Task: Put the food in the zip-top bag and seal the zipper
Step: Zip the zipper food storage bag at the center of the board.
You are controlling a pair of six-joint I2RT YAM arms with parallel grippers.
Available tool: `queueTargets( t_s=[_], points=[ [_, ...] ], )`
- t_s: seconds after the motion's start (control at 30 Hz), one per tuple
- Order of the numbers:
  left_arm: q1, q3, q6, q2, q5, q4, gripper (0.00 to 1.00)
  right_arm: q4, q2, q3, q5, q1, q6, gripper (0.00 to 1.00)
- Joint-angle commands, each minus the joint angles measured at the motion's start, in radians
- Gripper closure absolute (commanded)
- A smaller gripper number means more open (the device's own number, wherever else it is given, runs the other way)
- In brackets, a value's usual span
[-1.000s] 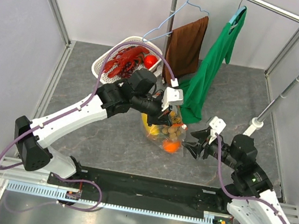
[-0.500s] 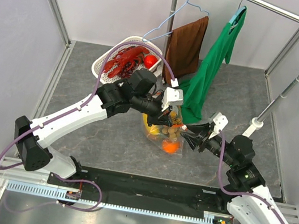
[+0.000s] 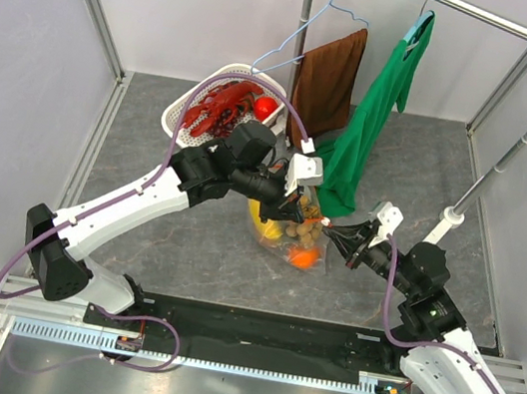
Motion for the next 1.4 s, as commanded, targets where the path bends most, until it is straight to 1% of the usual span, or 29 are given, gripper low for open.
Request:
queueTargets(
  t_s=[0.0,0.07,0.1,0.17,0.2,0.23,0.27,0.37,0.43,0.53,0.6,0.63,0.73,0.83,0.87,1.0,1.1,1.13,1.23,1.27,1.3,1.33,1.37],
  points=[
    [0.003,0.03,0.015,-0.005,0.023,0.02,0.9,0.038,-0.03,-0.002,-0.023,-0.002,-0.038,1.0],
    [0.004,0.033,0.041,-0.013,0.008,0.02,0.78,0.029,-0.043,-0.002,-0.027,-0.002,-0.052,1.0],
    [0.006,0.033,0.055,-0.018,0.002,0.02,0.66,0.022,-0.046,-0.001,-0.032,-0.002,-0.054,1.0],
    [0.006,0.042,0.113,-0.033,-0.001,0.022,0.58,0.018,-0.05,0.001,-0.038,-0.002,-0.054,1.0],
    [0.004,0.045,0.133,-0.038,-0.001,0.023,0.48,0.012,-0.05,0.003,-0.041,-0.001,-0.054,1.0],
    [0.003,0.048,0.17,-0.045,-0.006,0.036,0.44,0.009,-0.049,0.004,-0.041,-0.002,-0.054,1.0],
    [0.001,0.057,0.19,-0.044,0.0,0.039,0.36,0.007,-0.046,0.006,-0.043,-0.002,-0.054,1.0],
    [-0.036,0.074,0.299,-0.03,-0.026,0.039,0.29,0.004,-0.046,0.009,-0.049,-0.002,-0.054,1.0],
    [-0.077,0.076,0.359,-0.022,-0.044,0.031,0.27,0.002,-0.043,0.01,-0.046,-0.002,-0.054,1.0],
    [-0.128,0.065,0.388,-0.005,-0.07,0.027,0.25,-0.001,-0.044,0.012,-0.044,-0.002,-0.054,1.0],
    [-0.145,0.043,0.399,-0.001,-0.104,0.037,0.2,-0.002,-0.046,0.012,-0.044,-0.002,-0.054,1.0],
    [-0.155,0.027,0.394,-0.002,-0.116,0.052,0.2,-0.001,-0.046,0.012,-0.044,-0.002,-0.054,1.0],
    [-0.163,0.011,0.397,-0.004,-0.164,0.108,0.21,-0.002,-0.046,0.012,-0.052,-0.004,-0.054,1.0],
    [-0.165,0.019,0.413,0.008,-0.175,0.128,0.29,-0.002,-0.049,0.012,-0.055,-0.002,-0.054,1.0],
    [-0.165,0.02,0.42,0.015,-0.178,0.129,0.34,-0.004,-0.047,0.012,-0.057,-0.002,-0.054,1.0],
    [-0.165,0.02,0.462,0.036,-0.191,0.132,0.42,-0.007,-0.052,0.013,-0.058,-0.002,-0.054,1.0],
    [-0.165,0.023,0.488,0.05,-0.164,0.105,0.46,-0.018,-0.06,0.015,-0.058,-0.002,-0.054,1.0],
    [-0.165,0.022,0.492,0.053,-0.147,0.099,0.51,-0.021,-0.061,0.015,-0.06,-0.001,-0.054,1.0],
    [-0.163,0.022,0.506,0.058,-0.149,0.089,0.61,-0.033,-0.07,0.016,-0.064,-0.002,-0.081,1.0],
    [-0.163,0.022,0.508,0.061,-0.147,0.088,0.69,-0.039,-0.073,0.018,-0.069,-0.002,-0.089,1.0],
    [-0.163,0.02,0.512,0.061,-0.145,0.089,0.73,-0.041,-0.073,0.019,-0.07,-0.002,-0.092,1.0],
    [-0.163,0.02,0.515,0.061,-0.138,0.086,0.83,-0.044,-0.073,0.019,-0.081,-0.002,-0.095,1.0],
    [-0.163,0.02,0.517,0.059,-0.133,0.085,0.88,-0.048,-0.075,0.021,-0.093,-0.002,-0.121,1.0]
  ],
)
